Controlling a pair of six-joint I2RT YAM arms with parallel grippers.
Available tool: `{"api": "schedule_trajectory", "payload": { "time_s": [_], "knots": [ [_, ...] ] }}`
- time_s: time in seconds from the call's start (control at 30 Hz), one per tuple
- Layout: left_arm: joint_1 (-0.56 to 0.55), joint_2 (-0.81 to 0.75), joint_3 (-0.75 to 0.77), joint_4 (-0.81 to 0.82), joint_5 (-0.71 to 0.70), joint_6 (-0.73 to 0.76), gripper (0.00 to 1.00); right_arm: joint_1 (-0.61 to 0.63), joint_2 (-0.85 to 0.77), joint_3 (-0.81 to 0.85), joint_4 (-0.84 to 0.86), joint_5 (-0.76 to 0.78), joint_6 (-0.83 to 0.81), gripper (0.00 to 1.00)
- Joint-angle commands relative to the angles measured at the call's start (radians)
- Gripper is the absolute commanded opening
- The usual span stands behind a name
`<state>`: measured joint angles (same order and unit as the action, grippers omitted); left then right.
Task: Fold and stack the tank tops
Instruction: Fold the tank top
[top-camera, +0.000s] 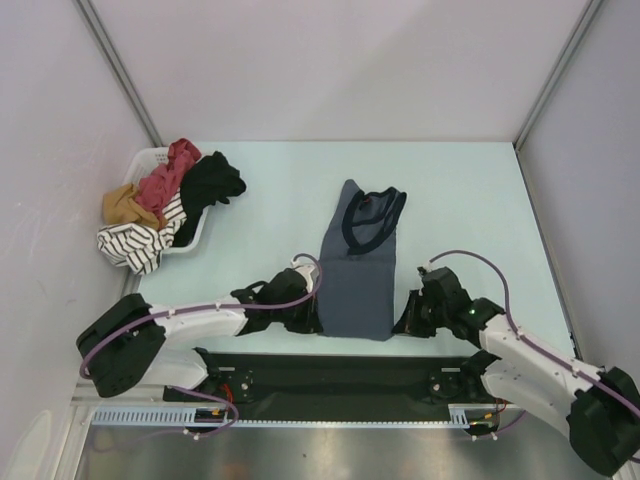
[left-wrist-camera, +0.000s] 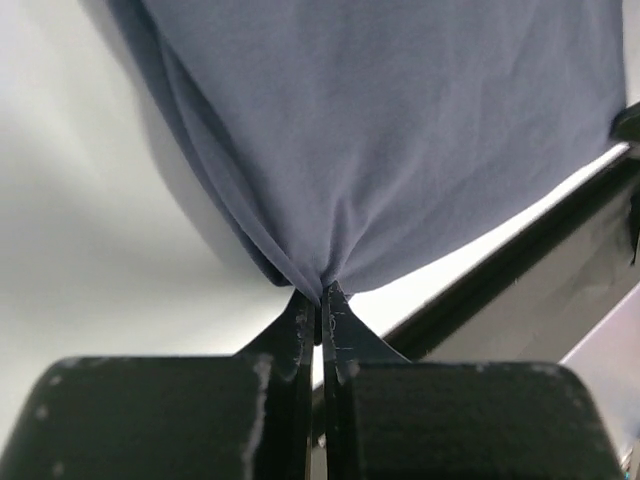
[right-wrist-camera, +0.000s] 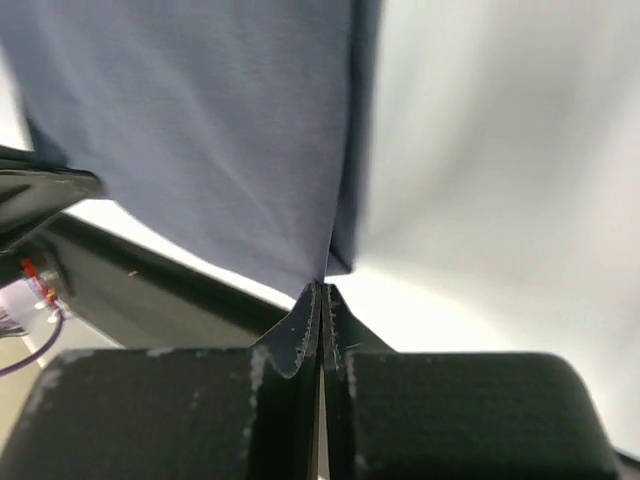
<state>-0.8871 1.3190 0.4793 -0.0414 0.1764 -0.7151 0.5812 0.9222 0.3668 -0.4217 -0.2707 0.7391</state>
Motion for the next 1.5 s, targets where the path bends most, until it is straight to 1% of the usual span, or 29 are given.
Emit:
{"api": "schedule_trajectory", "payload": {
  "time_s": [0.0, 0.1, 0.2, 0.33, 0.4, 0.5, 0.53, 0.6, 0.63, 0.67, 0.77, 0.93, 1.03, 1.17, 1.3, 1.4, 1.47],
  "knots": [
    [-0.064, -0.061, 0.045, -0.123, -0.026, -0.006, 0.0, 0.026, -0.104, 0.02, -0.1, -0.01, 0.051, 0.0],
    [-0.09, -0.09, 0.076, -0.164, -0.044, -0.03, 0.0, 0.06, -0.172, 0.049, -0.172, 0.011, 0.078, 0.0],
    [-0.088, -0.13, 0.111, -0.214, -0.051, -0.037, 0.0, 0.069, -0.224, 0.101, -0.253, 0.042, 0.085, 0.0],
    [-0.088, -0.153, 0.221, -0.31, -0.071, -0.006, 0.0, 0.069, -0.235, 0.185, -0.328, 0.076, 0.065, 0.0],
    [-0.087, -0.135, 0.243, -0.34, -0.069, 0.008, 0.0, 0.069, -0.223, 0.201, -0.351, 0.087, 0.049, 0.0],
    [-0.088, -0.092, 0.223, -0.307, -0.045, 0.002, 0.0, 0.071, -0.203, 0.15, -0.321, 0.068, 0.046, 0.37],
    [-0.088, -0.08, 0.185, -0.289, -0.04, -0.004, 0.0, 0.071, -0.206, 0.129, -0.309, 0.062, 0.049, 0.46],
    [-0.088, -0.075, 0.145, -0.235, -0.029, -0.024, 0.0, 0.072, -0.213, 0.094, -0.261, 0.056, 0.063, 0.52],
    [-0.087, -0.07, 0.112, -0.221, -0.028, -0.032, 0.0, 0.074, -0.217, 0.057, -0.247, 0.047, 0.069, 0.58],
    [-0.088, -0.07, 0.095, -0.197, -0.028, -0.044, 0.0, 0.072, -0.218, 0.043, -0.217, 0.041, 0.072, 0.59],
    [-0.092, -0.072, 0.045, -0.161, -0.011, -0.061, 0.0, 0.078, -0.203, -0.008, -0.161, 0.021, 0.083, 0.61],
    [-0.101, -0.075, 0.007, -0.161, -0.025, -0.067, 0.01, 0.114, -0.161, -0.058, -0.065, 0.014, 0.106, 0.6],
    [-0.101, -0.066, 0.005, -0.155, -0.025, -0.064, 0.01, 0.132, -0.129, -0.069, -0.007, 0.005, 0.121, 0.58],
    [-0.102, -0.057, 0.007, -0.143, -0.025, -0.064, 0.01, 0.175, -0.103, -0.065, 0.02, 0.028, 0.141, 0.57],
    [-0.102, -0.049, 0.01, -0.137, -0.02, -0.064, 0.01, 0.186, -0.073, -0.068, 0.05, 0.033, 0.149, 0.57],
    [-0.102, -0.049, 0.012, -0.14, -0.023, -0.061, 0.01, 0.198, -0.075, -0.054, 0.014, 0.057, 0.155, 0.54],
    [-0.102, -0.055, 0.013, -0.147, -0.026, -0.06, 0.0, 0.2, -0.124, -0.023, -0.073, 0.129, 0.158, 0.51]
  ]
}}
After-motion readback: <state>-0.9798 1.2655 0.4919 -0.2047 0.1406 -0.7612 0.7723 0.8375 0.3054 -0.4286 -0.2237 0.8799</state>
